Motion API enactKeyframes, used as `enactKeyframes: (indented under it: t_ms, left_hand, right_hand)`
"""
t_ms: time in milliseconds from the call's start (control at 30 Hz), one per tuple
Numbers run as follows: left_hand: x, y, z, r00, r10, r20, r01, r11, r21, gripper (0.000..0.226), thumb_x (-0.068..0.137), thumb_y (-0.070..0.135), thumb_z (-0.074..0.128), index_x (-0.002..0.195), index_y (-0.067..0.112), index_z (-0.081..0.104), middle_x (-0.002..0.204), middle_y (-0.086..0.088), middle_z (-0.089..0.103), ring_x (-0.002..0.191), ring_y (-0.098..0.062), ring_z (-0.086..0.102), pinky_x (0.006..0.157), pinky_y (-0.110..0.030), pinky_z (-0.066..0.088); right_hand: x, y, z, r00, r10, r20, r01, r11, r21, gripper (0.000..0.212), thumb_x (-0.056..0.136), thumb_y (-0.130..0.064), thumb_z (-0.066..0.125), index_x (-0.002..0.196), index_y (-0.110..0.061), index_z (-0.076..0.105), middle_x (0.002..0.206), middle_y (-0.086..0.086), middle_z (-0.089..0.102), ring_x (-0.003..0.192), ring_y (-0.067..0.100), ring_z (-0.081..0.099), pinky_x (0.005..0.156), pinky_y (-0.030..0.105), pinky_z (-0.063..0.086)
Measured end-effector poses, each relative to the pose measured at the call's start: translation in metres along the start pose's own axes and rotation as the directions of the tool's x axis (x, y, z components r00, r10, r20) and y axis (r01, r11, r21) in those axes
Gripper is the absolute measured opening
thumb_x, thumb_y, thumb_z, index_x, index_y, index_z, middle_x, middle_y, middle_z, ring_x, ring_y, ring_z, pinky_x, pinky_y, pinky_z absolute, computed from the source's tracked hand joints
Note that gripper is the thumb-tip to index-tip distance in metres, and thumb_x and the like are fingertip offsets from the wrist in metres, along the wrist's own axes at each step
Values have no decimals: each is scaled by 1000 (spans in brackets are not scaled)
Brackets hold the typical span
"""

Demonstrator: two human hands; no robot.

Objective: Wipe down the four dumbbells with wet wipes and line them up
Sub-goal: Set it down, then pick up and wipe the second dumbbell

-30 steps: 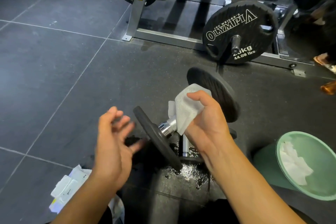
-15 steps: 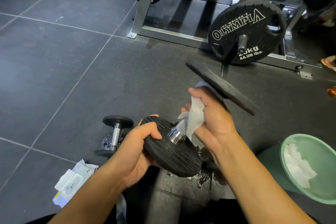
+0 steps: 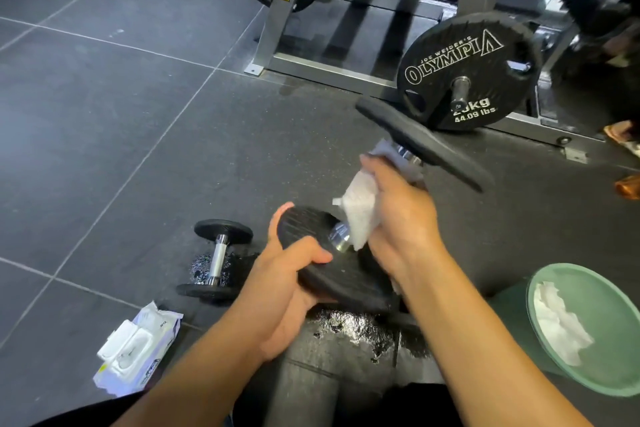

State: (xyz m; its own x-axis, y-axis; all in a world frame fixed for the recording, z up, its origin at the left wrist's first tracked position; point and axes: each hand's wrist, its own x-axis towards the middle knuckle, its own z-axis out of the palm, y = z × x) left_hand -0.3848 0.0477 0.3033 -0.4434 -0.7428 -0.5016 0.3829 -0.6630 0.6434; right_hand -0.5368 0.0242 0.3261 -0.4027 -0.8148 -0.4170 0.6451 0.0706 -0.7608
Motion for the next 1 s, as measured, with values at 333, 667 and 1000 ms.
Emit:
enactKeyframes:
  t_ms: [333, 667, 1000]
  left_hand:
    - [6, 6, 8, 988, 54, -146, -62, 997, -51, 47, 85, -9, 46, 119, 21, 56, 113, -18, 70, 104, -36, 69, 86, -79, 53]
    - [-13, -19, 27, 930, 367, 16, -304, 744, 595, 109, 87, -10, 64, 159, 50, 8, 116, 45, 64, 109, 6, 68, 90, -18, 56]
    - [18, 15, 29, 983, 167, -81, -118, 900, 420, 82, 73, 10, 59, 147, 41, 45, 107, 8, 74, 89, -13, 70, 69, -38, 60]
  right_hand:
    - [-3, 28, -2, 969, 174, 177, -127, 960, -248, 43, 90, 2, 73, 128, -5, 54, 98, 18, 66, 92, 35, 70, 83, 48, 60]
    - [0, 23, 7, 937, 223, -267, -171, 964, 206, 16, 89, 0, 64, 96, -13, 57, 80, 13, 68, 66, 32, 70, 59, 48, 63]
    - [17, 7, -14, 995, 41, -89, -25, 984, 175, 25, 83, -3, 63, 73, -19, 46, 60, 0, 38, 51, 16, 44, 54, 31, 46]
